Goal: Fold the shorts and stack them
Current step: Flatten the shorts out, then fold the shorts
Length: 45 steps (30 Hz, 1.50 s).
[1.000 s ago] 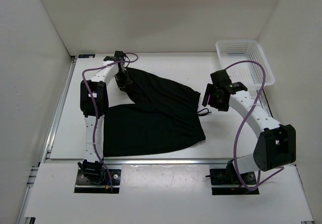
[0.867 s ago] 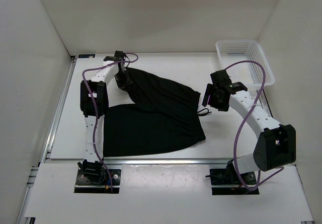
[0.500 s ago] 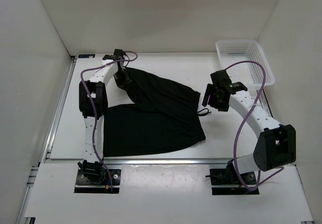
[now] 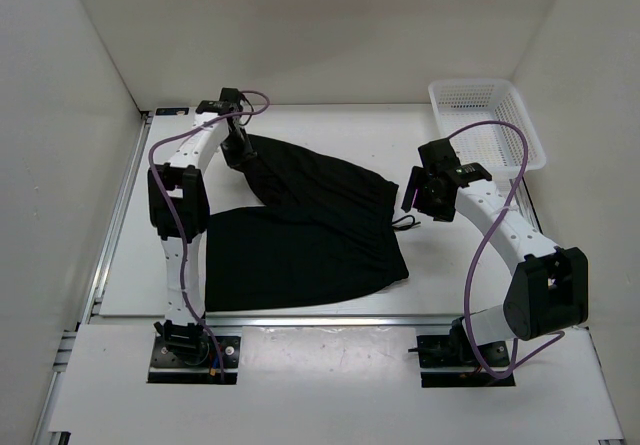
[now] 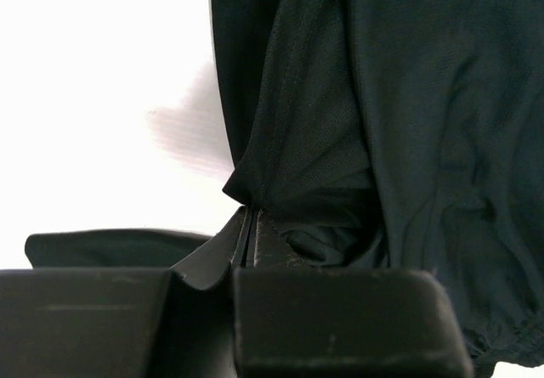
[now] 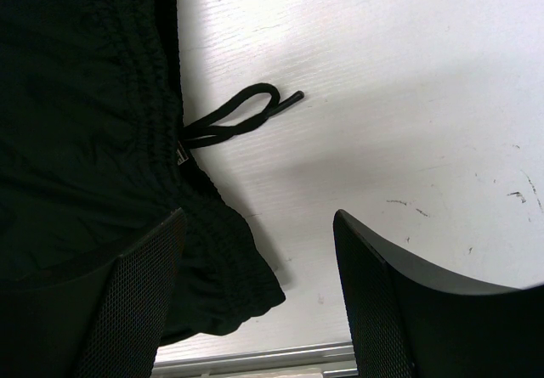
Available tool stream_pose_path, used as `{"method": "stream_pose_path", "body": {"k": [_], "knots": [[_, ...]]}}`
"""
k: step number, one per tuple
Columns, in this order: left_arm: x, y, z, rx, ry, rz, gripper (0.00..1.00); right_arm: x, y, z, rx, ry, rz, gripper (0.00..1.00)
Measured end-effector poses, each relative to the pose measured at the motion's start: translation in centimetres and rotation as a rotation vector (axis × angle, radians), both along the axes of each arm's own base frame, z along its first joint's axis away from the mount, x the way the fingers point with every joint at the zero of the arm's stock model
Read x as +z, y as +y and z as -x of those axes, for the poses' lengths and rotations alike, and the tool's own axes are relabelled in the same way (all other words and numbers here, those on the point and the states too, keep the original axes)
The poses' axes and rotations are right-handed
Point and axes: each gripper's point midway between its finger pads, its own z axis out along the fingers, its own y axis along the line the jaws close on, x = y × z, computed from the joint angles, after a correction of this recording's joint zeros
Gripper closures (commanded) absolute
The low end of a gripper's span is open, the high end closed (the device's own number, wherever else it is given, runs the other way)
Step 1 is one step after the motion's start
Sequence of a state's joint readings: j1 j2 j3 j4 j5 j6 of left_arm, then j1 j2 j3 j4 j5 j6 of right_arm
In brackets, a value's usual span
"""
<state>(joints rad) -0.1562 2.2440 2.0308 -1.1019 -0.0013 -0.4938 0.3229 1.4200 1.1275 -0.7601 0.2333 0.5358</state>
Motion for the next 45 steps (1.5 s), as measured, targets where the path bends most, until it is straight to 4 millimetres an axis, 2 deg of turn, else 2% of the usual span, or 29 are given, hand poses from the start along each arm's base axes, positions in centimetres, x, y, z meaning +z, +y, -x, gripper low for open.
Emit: {"method": "stream_pose_path", "body": {"k": [5, 12, 15, 16, 18, 22, 26, 29, 32, 34, 36, 37, 38, 39, 40, 44, 45], "knots": [[0.7, 1.3, 1.0, 0.024, 0.006, -0.004, 0.89, 0.0, 0.0, 0.0, 0.000, 0.000, 0.000, 0.25], [3.5, 7.2, 5.2, 0.147, -0.008, -0.026, 0.89, -0.6, -0.1, 0.4, 0.001, 0.016, 0.001, 0.25], [2.6, 9.1, 6.2, 0.190, 0.007, -0.041, 0.88, -0.7, 0.0, 0.5, 0.004, 0.019, -0.002, 0.25], [2.0, 9.5, 6.6, 0.198, 0.023, -0.043, 0.84, -0.7, 0.0, 0.5, 0.004, 0.019, -0.002, 0.25], [0.5, 10.0, 7.3, 0.203, 0.063, -0.049, 0.54, -0.7, 0.1, 0.5, 0.005, 0.019, -0.005, 0.25], [-1.6, 10.4, 7.5, 0.216, 0.111, -0.047, 0.12, -0.7, 0.1, 0.5, 0.005, 0.019, -0.005, 0.25], [-1.0, 10.6, 7.0, 0.225, 0.096, -0.053, 0.12, -0.6, 0.1, 0.5, 0.009, 0.017, -0.010, 0.25], [0.4, 10.2, 5.6, 0.214, 0.041, -0.056, 0.22, -0.5, 0.4, 0.5, 0.018, 0.014, -0.023, 0.27], [2.2, 8.8, 3.8, 0.176, -0.025, -0.051, 0.22, -0.6, 1.0, 0.2, 0.036, 0.013, -0.046, 0.28], [3.1, 7.5, 2.4, 0.147, -0.058, -0.043, 0.22, -0.6, 1.7, -0.4, 0.056, 0.024, -0.061, 0.36], [3.2, 6.2, 0.3, 0.121, -0.089, -0.030, 0.23, -1.0, 2.8, -1.7, 0.080, 0.038, -0.072, 0.41], [2.7, 5.5, -0.6, 0.107, -0.092, -0.024, 0.23, -1.3, 3.3, -2.6, 0.090, 0.044, -0.076, 0.41], [1.9, 4.9, -1.2, 0.095, -0.083, -0.017, 0.23, -1.7, 3.9, -3.5, 0.099, 0.050, -0.080, 0.37], [0.9, 4.4, -1.5, 0.083, -0.067, -0.010, 0.23, -2.1, 4.5, -4.5, 0.110, 0.057, -0.085, 0.27], [-0.5, 3.8, -1.7, 0.073, -0.041, -0.004, 0.23, -2.6, 5.0, -5.5, 0.122, 0.063, -0.086, 0.24], [-5.9, 3.0, -0.8, 0.047, 0.089, 0.002, 0.23, -5.1, 6.4, -8.6, 0.153, 0.101, -0.075, 0.23], [-5.7, 2.8, -0.9, 0.045, 0.096, 0.010, 0.24, -5.7, 6.6, -9.4, 0.157, 0.109, -0.070, 0.23]]}}
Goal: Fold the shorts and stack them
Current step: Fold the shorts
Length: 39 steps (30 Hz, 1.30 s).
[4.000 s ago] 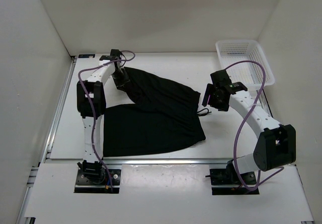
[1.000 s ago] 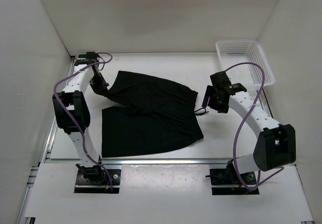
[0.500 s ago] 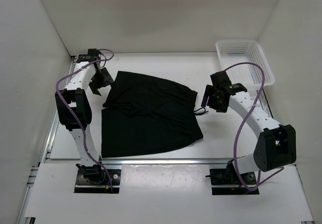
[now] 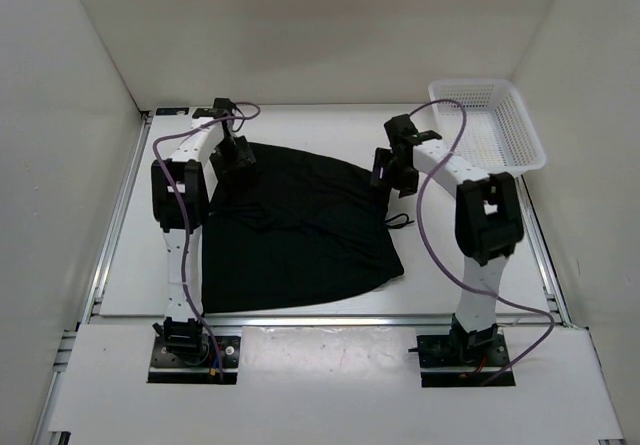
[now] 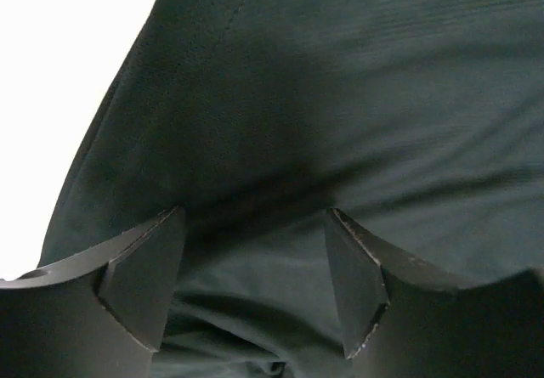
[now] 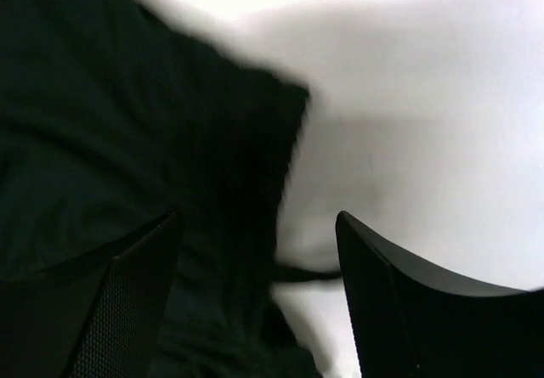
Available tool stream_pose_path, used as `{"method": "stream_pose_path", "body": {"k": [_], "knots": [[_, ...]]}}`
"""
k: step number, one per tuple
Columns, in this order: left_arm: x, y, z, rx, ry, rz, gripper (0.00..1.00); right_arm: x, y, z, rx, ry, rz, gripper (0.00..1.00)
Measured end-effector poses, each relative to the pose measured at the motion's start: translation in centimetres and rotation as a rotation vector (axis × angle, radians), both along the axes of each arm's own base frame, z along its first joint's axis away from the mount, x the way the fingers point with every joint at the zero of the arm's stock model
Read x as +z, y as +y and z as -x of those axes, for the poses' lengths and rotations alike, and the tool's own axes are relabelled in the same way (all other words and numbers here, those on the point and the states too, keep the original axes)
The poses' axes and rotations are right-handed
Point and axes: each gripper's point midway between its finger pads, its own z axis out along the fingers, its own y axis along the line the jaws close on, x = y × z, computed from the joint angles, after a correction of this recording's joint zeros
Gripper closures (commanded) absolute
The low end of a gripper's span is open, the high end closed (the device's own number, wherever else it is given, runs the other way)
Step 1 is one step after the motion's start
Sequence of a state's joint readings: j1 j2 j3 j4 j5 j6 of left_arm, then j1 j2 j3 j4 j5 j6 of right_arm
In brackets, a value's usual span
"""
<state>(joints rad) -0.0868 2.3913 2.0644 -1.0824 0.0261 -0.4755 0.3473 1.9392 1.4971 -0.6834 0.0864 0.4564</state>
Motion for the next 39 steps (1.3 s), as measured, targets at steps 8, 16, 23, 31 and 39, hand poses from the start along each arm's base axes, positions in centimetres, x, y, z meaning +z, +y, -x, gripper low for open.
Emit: {"method": "stream_pose_path", "body": {"k": [8, 16, 23, 31, 39], "knots": [[0.0, -0.4, -1.3, -0.023, -0.014, 0.016, 0.25, -3.8, 0.1, -5.0, 0.020, 0.003, 0.097, 0.35], [0.0, -0.1, -1.3, -0.030, -0.007, 0.020, 0.25, -4.3, -0.6, -6.0, 0.055, -0.013, 0.157, 0.89], [0.2, -0.3, -2.9, -0.034, -0.028, 0.046, 0.25, -3.9, -1.5, -8.1, 0.015, -0.044, 0.173, 1.00], [0.9, -2.3, -9.2, -0.062, -0.209, 0.154, 0.25, -2.8, -3.1, -14.2, -0.078, -0.128, 0.163, 0.31], [2.6, -1.4, -11.3, -0.026, -0.291, 0.225, 0.00, -0.4, -3.2, -13.8, -0.060, -0.155, 0.113, 0.16]]}}
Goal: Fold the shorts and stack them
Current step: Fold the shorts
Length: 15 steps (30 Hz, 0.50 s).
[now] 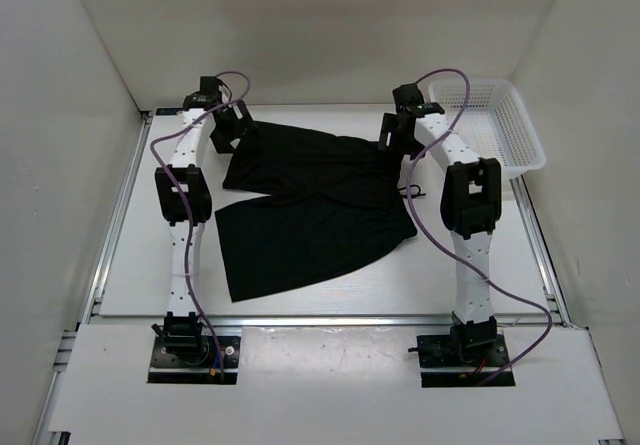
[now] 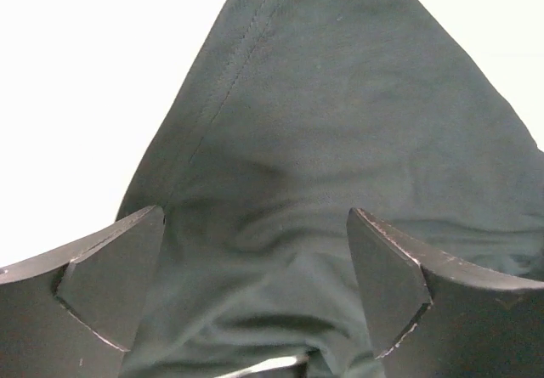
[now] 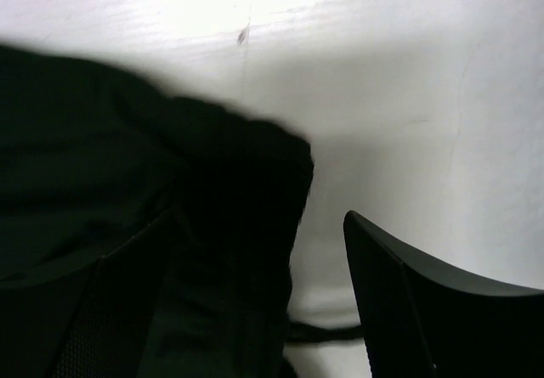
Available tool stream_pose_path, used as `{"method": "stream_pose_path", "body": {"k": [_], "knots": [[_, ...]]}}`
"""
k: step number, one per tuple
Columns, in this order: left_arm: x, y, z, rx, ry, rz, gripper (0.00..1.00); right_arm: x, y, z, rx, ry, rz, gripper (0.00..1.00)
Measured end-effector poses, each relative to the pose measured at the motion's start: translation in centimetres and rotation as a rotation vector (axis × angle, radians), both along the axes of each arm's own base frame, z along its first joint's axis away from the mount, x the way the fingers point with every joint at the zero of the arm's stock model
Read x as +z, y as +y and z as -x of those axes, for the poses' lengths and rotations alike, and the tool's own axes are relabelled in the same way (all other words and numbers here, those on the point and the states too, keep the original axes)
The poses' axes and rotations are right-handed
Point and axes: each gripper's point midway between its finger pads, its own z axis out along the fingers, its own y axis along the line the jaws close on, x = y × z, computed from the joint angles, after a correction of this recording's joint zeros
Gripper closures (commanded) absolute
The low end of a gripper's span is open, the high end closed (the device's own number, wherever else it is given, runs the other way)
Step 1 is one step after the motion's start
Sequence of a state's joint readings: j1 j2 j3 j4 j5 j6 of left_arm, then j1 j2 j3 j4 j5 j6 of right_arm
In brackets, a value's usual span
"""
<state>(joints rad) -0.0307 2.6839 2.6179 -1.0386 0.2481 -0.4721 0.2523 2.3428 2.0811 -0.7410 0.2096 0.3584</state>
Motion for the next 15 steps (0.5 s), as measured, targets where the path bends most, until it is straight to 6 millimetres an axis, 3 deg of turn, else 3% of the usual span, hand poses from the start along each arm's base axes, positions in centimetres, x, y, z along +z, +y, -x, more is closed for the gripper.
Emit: {"method": "stream_pose_path", "body": {"k": [2, 4, 6, 8, 10, 11, 12, 14, 15], "knots": [[1.7, 0.6, -0.1, 0.012, -0.025, -0.002, 0.00, 1.9, 0.4, 1.0, 0.013, -0.018, -0.017, 0.16], [4.5, 1.3, 0.4, 0.029, -0.056, -0.013, 0.00, 4.8, 1.1, 1.9, 0.030, -0.063, -0.041, 0.16], [8.7, 2.4, 1.5, 0.056, -0.107, -0.041, 0.00, 8.5, 1.9, 3.2, 0.047, -0.133, -0.073, 0.16], [13.7, 3.6, 3.8, 0.092, -0.164, -0.082, 0.00, 12.4, 2.6, 4.8, 0.059, -0.215, -0.109, 0.19], [18.3, 4.6, 7.5, 0.122, -0.227, -0.118, 0.00, 15.5, 3.0, 7.9, 0.079, -0.284, -0.146, 0.27], [20.0, 4.8, 9.8, 0.132, -0.247, -0.127, 0.00, 16.5, 3.0, 9.4, 0.084, -0.306, -0.160, 0.37], [21.7, 4.8, 12.2, 0.141, -0.268, -0.129, 0.00, 16.9, 2.9, 11.2, 0.088, -0.317, -0.171, 0.39], [22.5, 4.4, 17.3, 0.156, -0.291, -0.125, 0.04, 16.8, 2.1, 14.4, 0.072, -0.334, -0.192, 0.39], [22.0, 4.1, 19.8, 0.156, -0.275, -0.121, 0.05, 15.8, 1.5, 16.3, 0.062, -0.319, -0.192, 0.30]]}}
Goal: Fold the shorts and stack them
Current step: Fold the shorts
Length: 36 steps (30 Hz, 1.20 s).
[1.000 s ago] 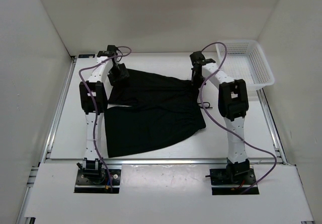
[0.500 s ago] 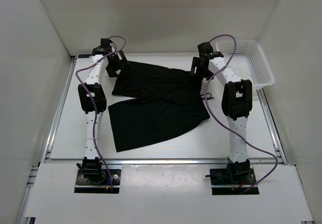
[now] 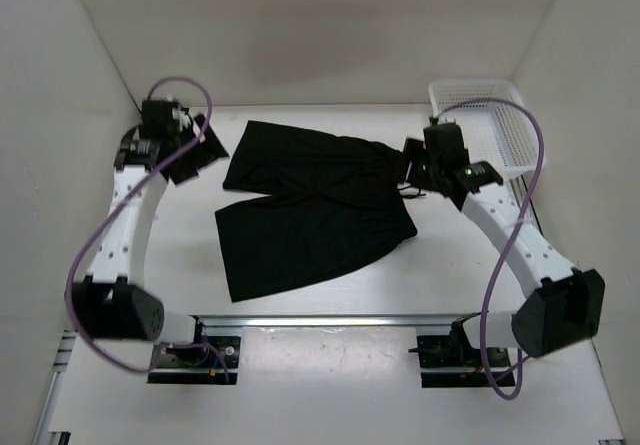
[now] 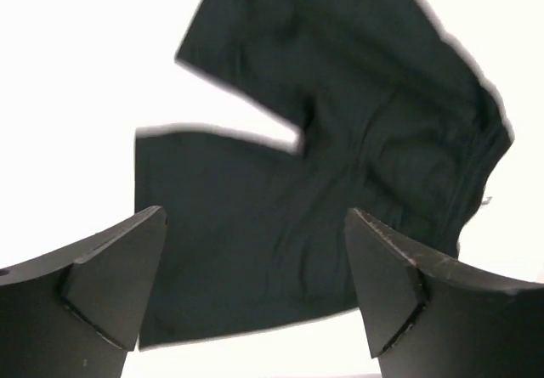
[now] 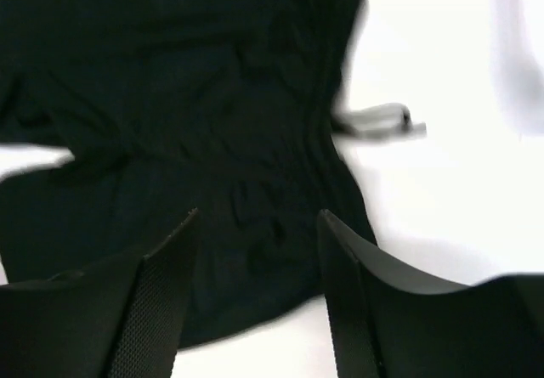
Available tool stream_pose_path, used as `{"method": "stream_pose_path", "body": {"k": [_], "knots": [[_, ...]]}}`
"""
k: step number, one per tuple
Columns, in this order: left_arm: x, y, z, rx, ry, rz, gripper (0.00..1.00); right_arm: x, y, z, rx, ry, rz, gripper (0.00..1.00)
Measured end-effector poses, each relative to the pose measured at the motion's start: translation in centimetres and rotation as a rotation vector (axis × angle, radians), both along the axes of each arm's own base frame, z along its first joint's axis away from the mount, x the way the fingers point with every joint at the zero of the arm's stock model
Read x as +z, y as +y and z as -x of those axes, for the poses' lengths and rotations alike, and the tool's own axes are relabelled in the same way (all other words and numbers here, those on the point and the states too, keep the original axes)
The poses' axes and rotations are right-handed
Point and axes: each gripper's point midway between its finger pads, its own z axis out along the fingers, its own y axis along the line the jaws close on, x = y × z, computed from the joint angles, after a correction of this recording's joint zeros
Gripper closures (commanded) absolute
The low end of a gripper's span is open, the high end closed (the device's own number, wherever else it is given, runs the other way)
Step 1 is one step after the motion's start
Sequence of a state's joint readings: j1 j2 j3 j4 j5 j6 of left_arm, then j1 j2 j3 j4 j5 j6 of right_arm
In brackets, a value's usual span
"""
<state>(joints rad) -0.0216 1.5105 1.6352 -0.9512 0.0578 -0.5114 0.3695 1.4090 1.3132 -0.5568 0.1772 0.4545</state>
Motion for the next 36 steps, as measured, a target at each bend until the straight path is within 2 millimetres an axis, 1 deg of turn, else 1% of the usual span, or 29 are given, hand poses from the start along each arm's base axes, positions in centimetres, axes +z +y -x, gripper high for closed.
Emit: {"method": "stream_pose_path", "body": {"k": [1, 2, 4, 6, 7, 8, 9, 10, 12, 14, 19, 22, 23, 24, 25, 26, 29, 30, 31, 33, 36], "knots": [[-1.5, -0.6, 2.7, 0.001, 0.027, 0.010, 0.06, -1.3, -0.7, 1.8, -0.009, 0.022, 0.002, 0.26], [-3.3, -1.2, 4.9, -0.002, 0.070, 0.022, 0.06, -2.8, -1.3, 3.5, -0.018, 0.060, 0.008, 0.25], [-8.1, -2.4, 9.6, -0.007, 0.201, 0.043, 0.06, -6.1, -2.4, 6.8, -0.025, 0.137, 0.029, 0.25], [-13.6, -3.3, 13.8, 0.005, 0.370, 0.055, 0.07, -8.4, -3.1, 9.5, -0.032, 0.192, 0.039, 0.26], [-16.1, -3.6, 16.0, 0.021, 0.460, 0.059, 0.07, -9.2, -3.6, 10.7, -0.041, 0.210, 0.046, 0.24], [-18.1, -3.7, 18.1, 0.043, 0.539, 0.062, 0.07, -9.6, -4.1, 11.6, -0.049, 0.220, 0.051, 0.24], [-19.4, -3.7, 19.7, 0.064, 0.597, 0.062, 0.07, -9.7, -4.5, 12.3, -0.057, 0.218, 0.052, 0.22], [-20.5, -3.7, 21.4, 0.087, 0.654, 0.064, 0.07, -9.5, -4.8, 12.7, -0.066, 0.205, 0.048, 0.22], [-21.4, -4.0, 23.2, 0.121, 0.701, 0.072, 0.07, -8.7, -5.1, 12.7, -0.076, 0.183, 0.016, 0.22], [-21.6, -4.4, 24.1, 0.140, 0.714, 0.082, 0.07, -8.3, -5.3, 12.4, -0.084, 0.183, -0.015, 0.22], [-22.1, -5.3, 25.0, 0.175, 0.724, 0.102, 0.07, -8.9, -4.8, 12.4, -0.071, 0.232, -0.066, 0.23], [-22.8, -5.7, 25.4, 0.187, 0.751, 0.097, 0.10, -9.1, -4.6, 12.4, -0.062, 0.262, -0.116, 0.26], [-23.1, -5.8, 25.5, 0.190, 0.762, 0.093, 0.12, -9.2, -4.7, 12.4, -0.066, 0.276, -0.130, 0.28], [-23.4, -5.9, 25.6, 0.191, 0.776, 0.087, 0.18, -9.6, -4.8, 12.2, -0.073, 0.296, -0.150, 0.29], [-23.8, -6.0, 25.6, 0.194, 0.789, 0.081, 0.33, -9.9, -4.9, 12.1, -0.078, 0.310, -0.168, 0.29], [-24.1, -6.1, 25.6, 0.198, 0.799, 0.077, 0.44, -10.2, -4.8, 12.0, -0.082, 0.328, -0.192, 0.31], [-25.1, -6.1, 25.5, 0.210, 0.833, 0.050, 0.73, -11.5, -4.7, 11.6, -0.087, 0.374, -0.248, 0.34], [-25.4, -6.1, 25.5, 0.214, 0.846, 0.040, 0.88, -12.0, -4.5, 11.6, -0.083, 0.392, -0.263, 0.34], [-25.6, -6.0, 25.5, 0.212, 0.857, 0.030, 0.90, -12.4, -4.2, 11.5, -0.080, 0.410, -0.278, 0.34], [-25.7, -6.1, 25.2, 0.207, 0.862, 0.025, 0.90, -13.1, -3.7, 11.0, -0.076, 0.436, -0.312, 0.34], [-25.3, -6.4, 24.3, 0.202, 0.831, 0.034, 0.90, -14.2, -2.9, 10.2, -0.078, 0.460, -0.355, 0.35]]}}
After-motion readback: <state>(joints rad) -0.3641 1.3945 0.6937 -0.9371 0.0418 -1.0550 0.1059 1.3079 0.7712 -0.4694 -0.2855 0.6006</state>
